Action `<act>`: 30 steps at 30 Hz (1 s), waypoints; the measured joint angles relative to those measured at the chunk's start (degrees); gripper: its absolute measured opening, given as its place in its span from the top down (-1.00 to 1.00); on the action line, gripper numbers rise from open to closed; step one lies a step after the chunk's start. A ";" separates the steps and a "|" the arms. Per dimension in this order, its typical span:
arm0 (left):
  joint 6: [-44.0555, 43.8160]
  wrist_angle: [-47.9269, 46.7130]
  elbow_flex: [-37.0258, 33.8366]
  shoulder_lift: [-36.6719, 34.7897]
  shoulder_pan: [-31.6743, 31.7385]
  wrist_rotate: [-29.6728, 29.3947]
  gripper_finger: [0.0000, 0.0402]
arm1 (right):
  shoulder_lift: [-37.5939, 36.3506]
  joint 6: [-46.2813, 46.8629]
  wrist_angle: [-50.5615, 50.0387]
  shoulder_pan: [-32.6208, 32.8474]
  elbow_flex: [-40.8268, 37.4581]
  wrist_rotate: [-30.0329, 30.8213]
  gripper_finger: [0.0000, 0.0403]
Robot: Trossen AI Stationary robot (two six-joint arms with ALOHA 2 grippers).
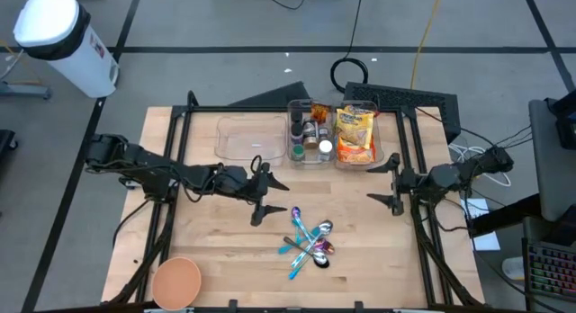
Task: Pick & Place Food Item
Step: Put the blue and white spoon into the left transparent bin
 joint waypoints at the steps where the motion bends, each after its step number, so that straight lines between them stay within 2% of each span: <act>1: 0.08 0.23 0.00 -0.02 0.00 -0.02 -0.46 | -0.35 -0.83 1.11 -0.61 -0.63 0.02 -0.70; 9: 1.20 3.88 0.00 -0.04 0.13 -0.03 -0.35 | -3.83 -2.40 2.98 -9.06 -4.70 -0.59 -0.72; 16: 2.63 4.66 0.00 -0.04 0.13 -0.03 -0.28 | -4.09 -5.72 3.33 -19.72 -5.56 -6.32 -0.72; 23: 2.21 4.49 0.00 -0.04 0.13 -0.03 -0.29 | -4.07 -5.30 2.26 -31.46 -5.56 -16.26 -0.73; 30: -0.93 3.91 0.05 1.59 -0.10 0.02 -0.23 | -3.98 -3.64 2.14 -36.28 -5.56 -16.41 -0.73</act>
